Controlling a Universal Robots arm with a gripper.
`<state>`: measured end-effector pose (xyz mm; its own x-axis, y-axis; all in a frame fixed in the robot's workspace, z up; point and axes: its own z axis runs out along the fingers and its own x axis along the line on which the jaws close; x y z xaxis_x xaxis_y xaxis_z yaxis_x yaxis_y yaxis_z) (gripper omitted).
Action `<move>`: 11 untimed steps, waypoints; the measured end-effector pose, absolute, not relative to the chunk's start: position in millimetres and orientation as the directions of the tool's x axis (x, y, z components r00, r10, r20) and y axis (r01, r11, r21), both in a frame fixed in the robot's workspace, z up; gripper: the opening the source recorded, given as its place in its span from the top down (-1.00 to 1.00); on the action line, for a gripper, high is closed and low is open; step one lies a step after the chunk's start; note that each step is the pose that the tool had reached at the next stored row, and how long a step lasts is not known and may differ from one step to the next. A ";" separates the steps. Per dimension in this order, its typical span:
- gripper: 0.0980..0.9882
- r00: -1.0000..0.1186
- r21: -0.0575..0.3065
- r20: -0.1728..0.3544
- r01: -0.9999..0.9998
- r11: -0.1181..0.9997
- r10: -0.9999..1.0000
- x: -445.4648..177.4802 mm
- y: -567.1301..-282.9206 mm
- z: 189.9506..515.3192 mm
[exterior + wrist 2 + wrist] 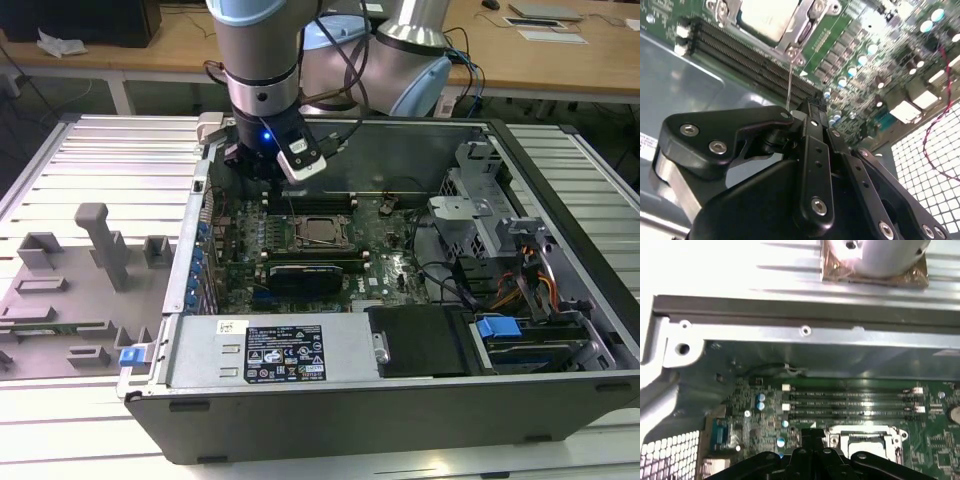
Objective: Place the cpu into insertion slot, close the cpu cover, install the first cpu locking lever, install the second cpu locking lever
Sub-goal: 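Install the first cpu locking lever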
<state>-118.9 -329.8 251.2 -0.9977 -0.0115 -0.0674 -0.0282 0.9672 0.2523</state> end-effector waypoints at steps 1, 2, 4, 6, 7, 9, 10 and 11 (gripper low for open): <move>0.98 -0.998 0.262 -0.069 -0.029 0.965 -0.011 -119.6 -329.8 251.1; 0.98 -0.997 0.272 -0.070 -0.029 0.962 -0.010 -120.1 -329.8 251.1; 0.98 -0.997 0.283 -0.072 -0.029 0.959 -0.009 -120.3 -329.7 251.0; 0.98 -0.997 0.284 -0.072 -0.029 0.959 -0.009 -118.8 -329.8 251.0; 0.98 -0.997 0.283 -0.072 -0.029 0.959 -0.009 -116.5 -329.8 251.0; 0.98 -0.997 0.284 -0.072 -0.029 0.959 -0.009 -113.6 -329.8 251.0; 0.98 -0.997 0.283 -0.072 -0.029 0.959 -0.009 -111.8 -329.8 251.0; 0.98 -0.997 0.283 -0.072 -0.029 0.959 -0.009 -110.2 -329.8 251.0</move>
